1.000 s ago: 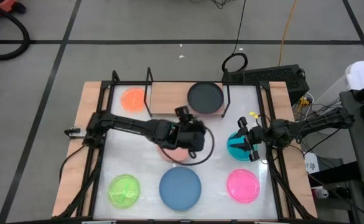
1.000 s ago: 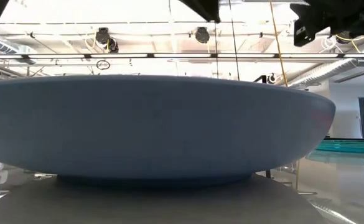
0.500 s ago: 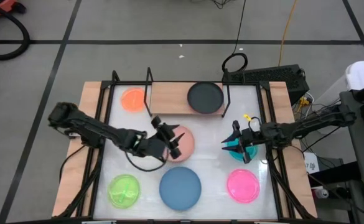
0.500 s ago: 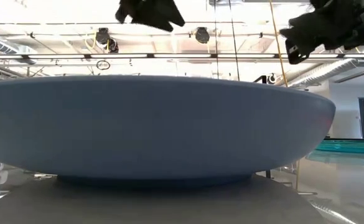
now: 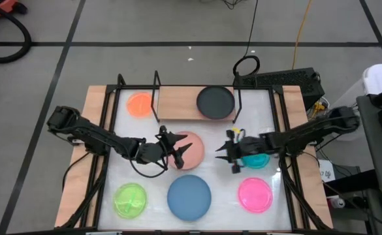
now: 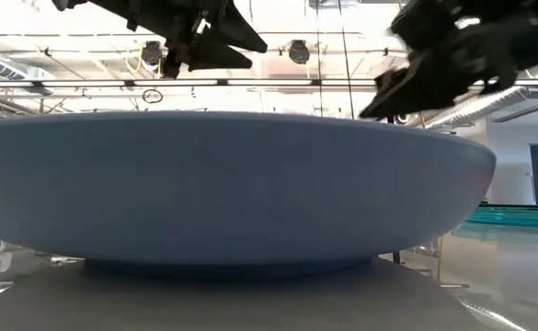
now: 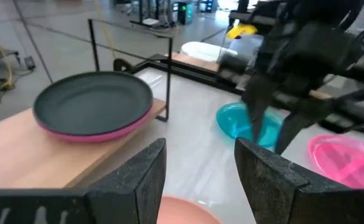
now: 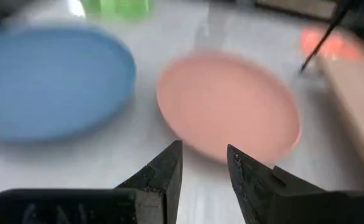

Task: Place and stack plates onto a shelf
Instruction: Stack the orange plate on the black plate

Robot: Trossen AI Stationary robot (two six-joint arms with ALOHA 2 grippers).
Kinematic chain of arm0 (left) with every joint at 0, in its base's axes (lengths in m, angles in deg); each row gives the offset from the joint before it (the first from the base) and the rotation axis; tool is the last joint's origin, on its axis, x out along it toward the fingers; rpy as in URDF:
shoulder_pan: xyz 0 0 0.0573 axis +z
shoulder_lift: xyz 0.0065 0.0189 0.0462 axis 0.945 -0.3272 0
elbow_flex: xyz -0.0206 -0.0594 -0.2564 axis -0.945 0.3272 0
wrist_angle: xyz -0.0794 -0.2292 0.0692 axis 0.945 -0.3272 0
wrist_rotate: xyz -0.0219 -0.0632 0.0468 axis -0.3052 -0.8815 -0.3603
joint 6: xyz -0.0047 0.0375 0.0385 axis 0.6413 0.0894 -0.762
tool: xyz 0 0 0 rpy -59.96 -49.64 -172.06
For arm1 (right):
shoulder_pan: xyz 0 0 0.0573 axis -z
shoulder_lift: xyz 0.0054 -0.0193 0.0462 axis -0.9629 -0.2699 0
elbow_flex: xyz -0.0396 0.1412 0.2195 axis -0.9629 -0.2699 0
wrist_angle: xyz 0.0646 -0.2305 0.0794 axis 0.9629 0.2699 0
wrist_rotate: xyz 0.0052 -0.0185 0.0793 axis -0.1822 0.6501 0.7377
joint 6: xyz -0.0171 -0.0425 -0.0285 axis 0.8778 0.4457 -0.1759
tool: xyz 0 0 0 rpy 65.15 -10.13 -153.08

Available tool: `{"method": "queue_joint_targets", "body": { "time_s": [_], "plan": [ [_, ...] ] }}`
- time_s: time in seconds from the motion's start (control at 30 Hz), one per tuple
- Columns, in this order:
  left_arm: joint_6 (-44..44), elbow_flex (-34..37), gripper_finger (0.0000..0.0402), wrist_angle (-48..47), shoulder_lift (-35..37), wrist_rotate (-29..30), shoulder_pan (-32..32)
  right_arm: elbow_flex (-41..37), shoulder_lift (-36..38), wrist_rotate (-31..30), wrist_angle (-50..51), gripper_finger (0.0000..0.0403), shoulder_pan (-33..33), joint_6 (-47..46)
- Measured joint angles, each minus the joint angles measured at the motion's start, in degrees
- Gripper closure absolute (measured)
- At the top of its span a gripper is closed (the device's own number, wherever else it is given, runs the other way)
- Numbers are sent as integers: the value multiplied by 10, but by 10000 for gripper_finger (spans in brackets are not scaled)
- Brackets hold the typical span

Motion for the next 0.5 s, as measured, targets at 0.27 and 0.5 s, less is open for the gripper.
{"method": "queue_joint_targets", "body": {
  "time_s": [0.27,0.5],
  "plan": [
    [-31,88,206,15,110,43,-42,99,-145,0,53,291,6,140],
    [-36,224,206,234,176,81,-63,123,-196,-3,32,291,8,206]
  ]
}}
